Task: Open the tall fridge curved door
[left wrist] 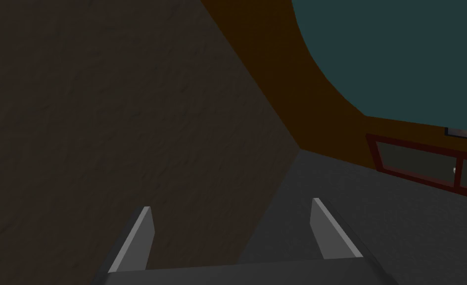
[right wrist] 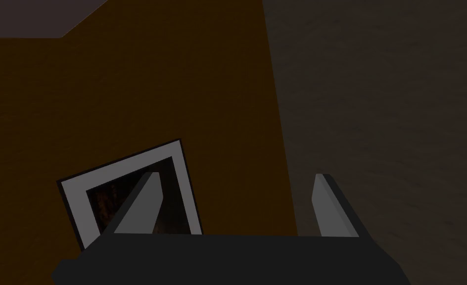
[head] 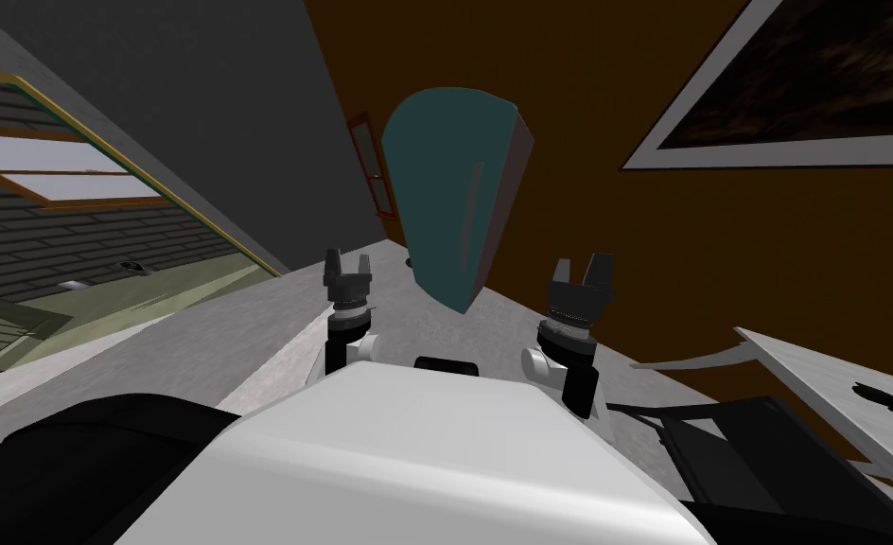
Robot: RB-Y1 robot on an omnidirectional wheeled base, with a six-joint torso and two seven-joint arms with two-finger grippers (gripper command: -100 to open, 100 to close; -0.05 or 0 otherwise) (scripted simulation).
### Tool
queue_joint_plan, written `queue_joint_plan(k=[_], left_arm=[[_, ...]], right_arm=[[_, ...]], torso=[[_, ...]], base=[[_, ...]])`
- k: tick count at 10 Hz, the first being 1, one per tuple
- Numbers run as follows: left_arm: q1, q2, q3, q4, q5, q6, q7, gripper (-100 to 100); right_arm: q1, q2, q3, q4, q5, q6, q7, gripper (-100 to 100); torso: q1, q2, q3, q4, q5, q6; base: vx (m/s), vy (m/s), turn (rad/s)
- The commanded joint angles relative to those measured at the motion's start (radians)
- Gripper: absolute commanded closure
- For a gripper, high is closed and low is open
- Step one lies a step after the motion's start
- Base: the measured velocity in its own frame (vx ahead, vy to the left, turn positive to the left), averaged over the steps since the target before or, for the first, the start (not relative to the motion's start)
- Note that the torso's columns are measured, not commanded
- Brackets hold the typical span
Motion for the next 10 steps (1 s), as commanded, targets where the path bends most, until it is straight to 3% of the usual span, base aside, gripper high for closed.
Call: queue_joint_plan(k=[1, 9, 10], left_arm=[[0.0, 0.0, 0.0, 0.0, 0.0, 0.0, 0.0, 0], [0.0, 0.0, 0.0, 0.0, 0.0, 0.0, 0.0, 0], [-0.007, 0.045, 0.003, 0.012, -0.006, 0.004, 0.001, -100]], right_arm=[[0.0, 0.0, 0.0, 0.0, 0.0, 0.0, 0.0, 0], [0.0, 0.0, 0.0, 0.0, 0.0, 0.0, 0.0, 0], [0.0, 0.0, 0.0, 0.0, 0.0, 0.0, 0.0, 0]], torso=[[0.0, 0.04, -0.082, 0.041, 0.0, 0.0], [0.0, 0.618, -1.234, 0.617, 0.0, 0.0], [0.0, 0.691, -1.382, 0.691, 0.0, 0.0]], base=[[0.0, 0.0, 0.0], [0.0, 0.0, 0.0], [0.011, -0.013, -0.041]])
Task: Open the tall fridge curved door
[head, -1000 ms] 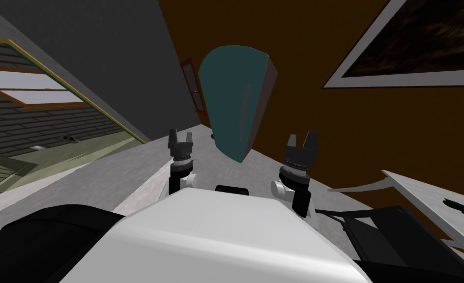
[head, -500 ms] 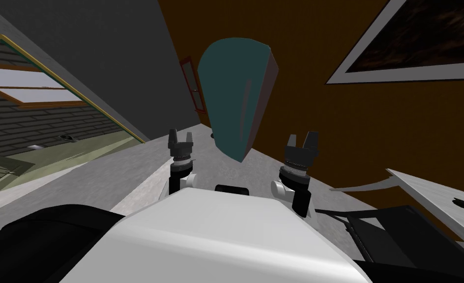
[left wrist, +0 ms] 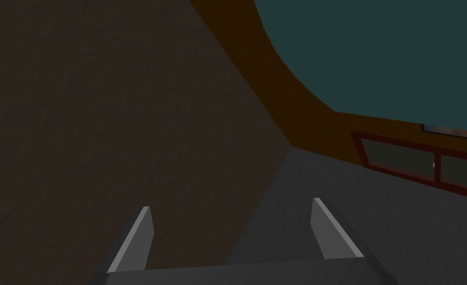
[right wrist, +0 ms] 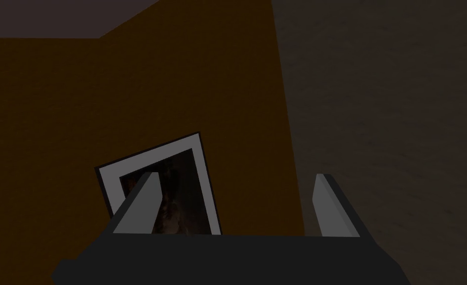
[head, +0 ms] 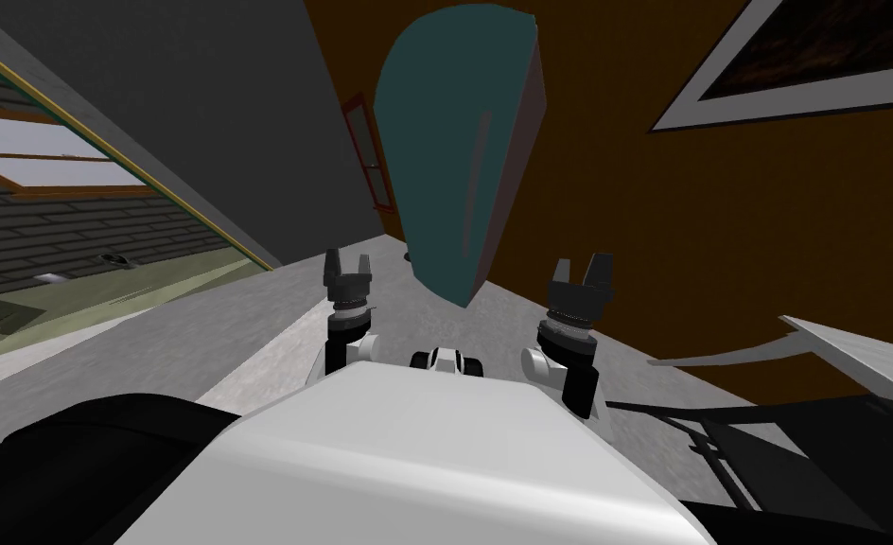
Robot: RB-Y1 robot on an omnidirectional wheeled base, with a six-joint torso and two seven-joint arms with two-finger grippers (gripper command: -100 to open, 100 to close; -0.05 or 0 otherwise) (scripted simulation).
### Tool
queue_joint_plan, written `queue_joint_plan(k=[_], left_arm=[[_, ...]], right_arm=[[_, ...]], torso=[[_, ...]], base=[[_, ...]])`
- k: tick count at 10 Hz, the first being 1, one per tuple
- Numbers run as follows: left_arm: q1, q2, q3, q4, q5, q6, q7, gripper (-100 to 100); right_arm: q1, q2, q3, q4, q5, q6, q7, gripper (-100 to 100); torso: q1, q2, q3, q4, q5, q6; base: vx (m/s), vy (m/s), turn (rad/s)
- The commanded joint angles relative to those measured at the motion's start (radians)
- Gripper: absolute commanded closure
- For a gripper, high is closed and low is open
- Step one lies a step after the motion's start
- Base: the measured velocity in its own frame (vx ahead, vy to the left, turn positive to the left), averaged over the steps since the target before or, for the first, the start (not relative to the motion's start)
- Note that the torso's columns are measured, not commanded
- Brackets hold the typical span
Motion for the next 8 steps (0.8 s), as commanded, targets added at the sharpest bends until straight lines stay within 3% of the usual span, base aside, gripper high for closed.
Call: queue_joint_plan(k=[1, 4, 8], left_arm=[[-0.013, 0.075, 0.005, 0.023, -0.011, 0.007, 0.002, -100], [-0.043, 0.15, 0.018, 0.077, -0.039, 0.024, 0.008, -100], [-0.103, 0.214, 0.043, 0.181, -0.093, 0.056, 0.018, -100]], right_arm=[[0.0, 0.0, 0.0, 0.0, 0.0, 0.0, 0.0, 0], [0.0, 0.0, 0.0, 0.0, 0.0, 0.0, 0.0, 0], [0.0, 0.0, 0.0, 0.0, 0.0, 0.0, 0.0, 0]], torso=[[0.0, 0.033, -0.069, 0.033, 0.0, 0.0], [-0.001, 0.046, -0.094, 0.046, 0.0, 0.0], [0.0, 0.045, -0.095, 0.046, 0.0, 0.0]], base=[[0.008, -0.027, -0.049], [0.017, -0.044, -0.085], [0.038, -0.066, -0.128]])
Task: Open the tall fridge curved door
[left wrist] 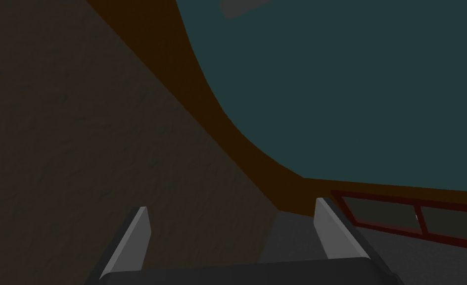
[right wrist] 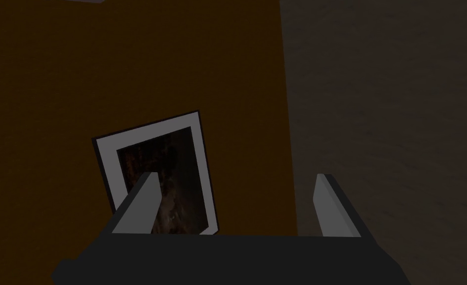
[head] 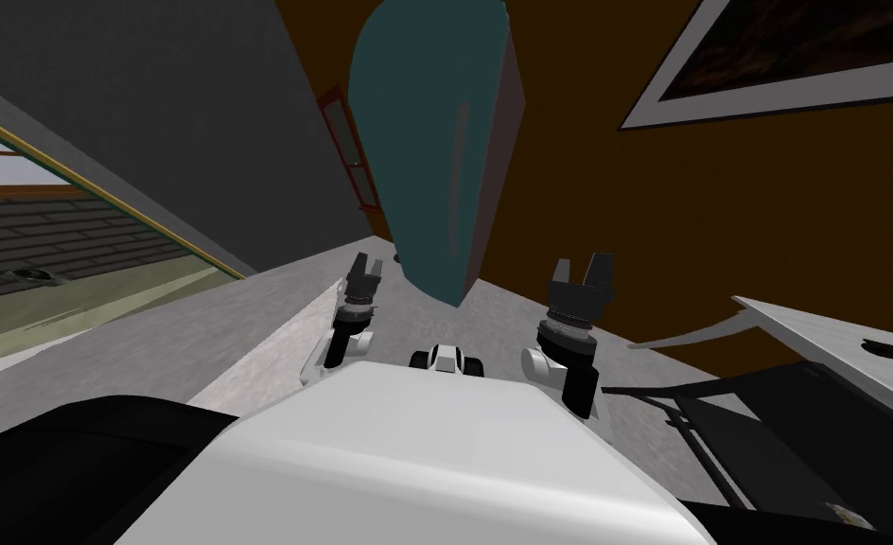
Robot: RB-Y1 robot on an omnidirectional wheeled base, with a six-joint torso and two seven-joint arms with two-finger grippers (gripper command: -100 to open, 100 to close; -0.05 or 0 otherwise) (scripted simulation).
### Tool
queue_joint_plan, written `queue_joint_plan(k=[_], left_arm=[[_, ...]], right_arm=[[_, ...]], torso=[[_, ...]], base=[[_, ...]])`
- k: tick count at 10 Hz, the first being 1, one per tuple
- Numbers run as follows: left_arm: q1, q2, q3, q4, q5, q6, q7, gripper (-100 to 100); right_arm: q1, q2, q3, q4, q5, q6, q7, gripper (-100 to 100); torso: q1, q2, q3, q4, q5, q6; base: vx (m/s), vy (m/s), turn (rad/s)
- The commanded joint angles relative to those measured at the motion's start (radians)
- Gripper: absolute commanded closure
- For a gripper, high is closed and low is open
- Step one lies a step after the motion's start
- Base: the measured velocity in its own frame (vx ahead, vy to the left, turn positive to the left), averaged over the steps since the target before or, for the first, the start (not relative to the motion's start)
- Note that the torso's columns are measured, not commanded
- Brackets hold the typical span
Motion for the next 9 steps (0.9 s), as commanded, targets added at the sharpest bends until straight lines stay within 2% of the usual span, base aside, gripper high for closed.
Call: queue_joint_plan(k=[1, 9], left_arm=[[-0.041, 0.033, 0.013, 0.074, -0.042, 0.023, 0.005, -100], [-0.178, 0.108, 0.071, 0.315, -0.165, 0.098, 0.03, -100]], right_arm=[[0.0, 0.0, 0.0, 0.0, 0.0, 0.0, 0.0, 0], [0.0, 0.0, 0.0, 0.0, 0.0, 0.0, 0.0, 0]], torso=[[0.0, 0.001, 0.0, 0.0, 0.0, 0.0], [0.001, 0.0, 0.0, 0.0, 0.0, 0.0]], base=[[0.031, -0.07, -0.115], [0.047, -0.075, -0.143]])
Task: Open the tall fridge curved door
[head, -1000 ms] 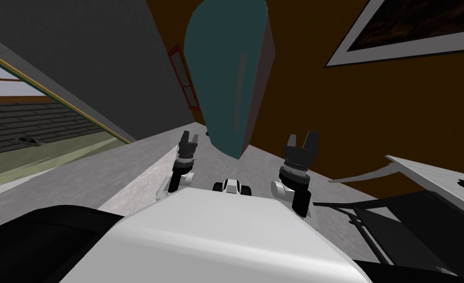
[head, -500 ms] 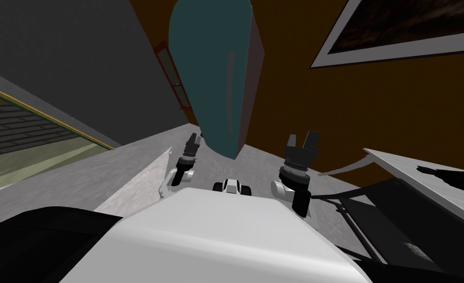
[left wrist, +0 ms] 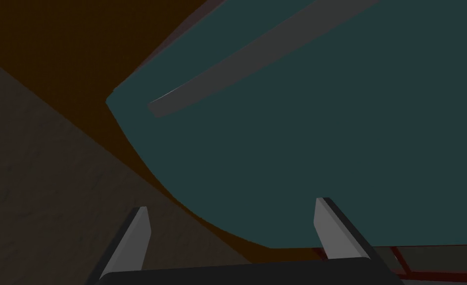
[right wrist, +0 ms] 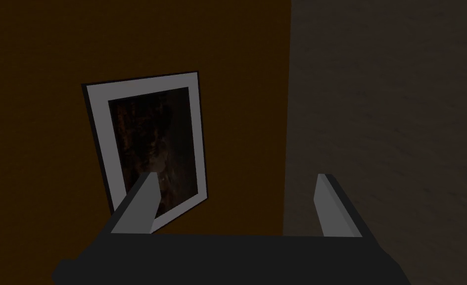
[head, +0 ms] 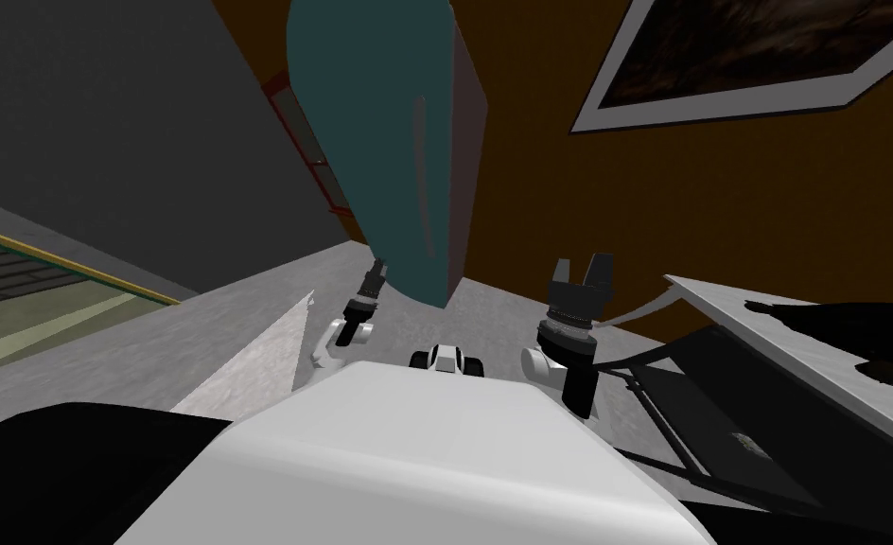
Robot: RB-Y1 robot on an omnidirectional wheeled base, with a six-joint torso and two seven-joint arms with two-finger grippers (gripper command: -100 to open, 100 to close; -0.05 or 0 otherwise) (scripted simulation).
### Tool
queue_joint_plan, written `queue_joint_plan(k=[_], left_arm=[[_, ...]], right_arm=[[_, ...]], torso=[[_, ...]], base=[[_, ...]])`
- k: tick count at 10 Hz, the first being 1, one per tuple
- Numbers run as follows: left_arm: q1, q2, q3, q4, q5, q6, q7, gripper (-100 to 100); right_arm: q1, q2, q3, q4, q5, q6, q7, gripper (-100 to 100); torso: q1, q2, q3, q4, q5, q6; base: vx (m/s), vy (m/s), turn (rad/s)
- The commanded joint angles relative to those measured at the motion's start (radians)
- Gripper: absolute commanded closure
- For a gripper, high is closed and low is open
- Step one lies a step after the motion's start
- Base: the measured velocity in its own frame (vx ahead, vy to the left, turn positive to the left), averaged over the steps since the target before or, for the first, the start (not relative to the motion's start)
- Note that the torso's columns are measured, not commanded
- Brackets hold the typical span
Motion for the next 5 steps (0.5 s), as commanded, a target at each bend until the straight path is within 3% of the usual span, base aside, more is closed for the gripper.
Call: queue_joint_plan(k=[1, 5], left_arm=[[-0.041, 0.024, 0.017, 0.073, -0.039, 0.028, 0.008, -100], [-0.106, 0.075, 0.043, 0.187, -0.096, 0.064, 0.019, -100]], right_arm=[[0.0, 0.0, 0.0, 0.0, 0.0, 0.0, 0.0, 0], [0.0, 0.0, 0.0, 0.0, 0.0, 0.0, 0.0, 0]], torso=[[-0.001, 0.0, 0.0, 0.0, 0.0, 0.0], [-0.001, 0.002, 0.001, 0.0, 0.0, 0.0]], base=[[0.051, -0.062, -0.132], [0.046, -0.066, -0.13]])
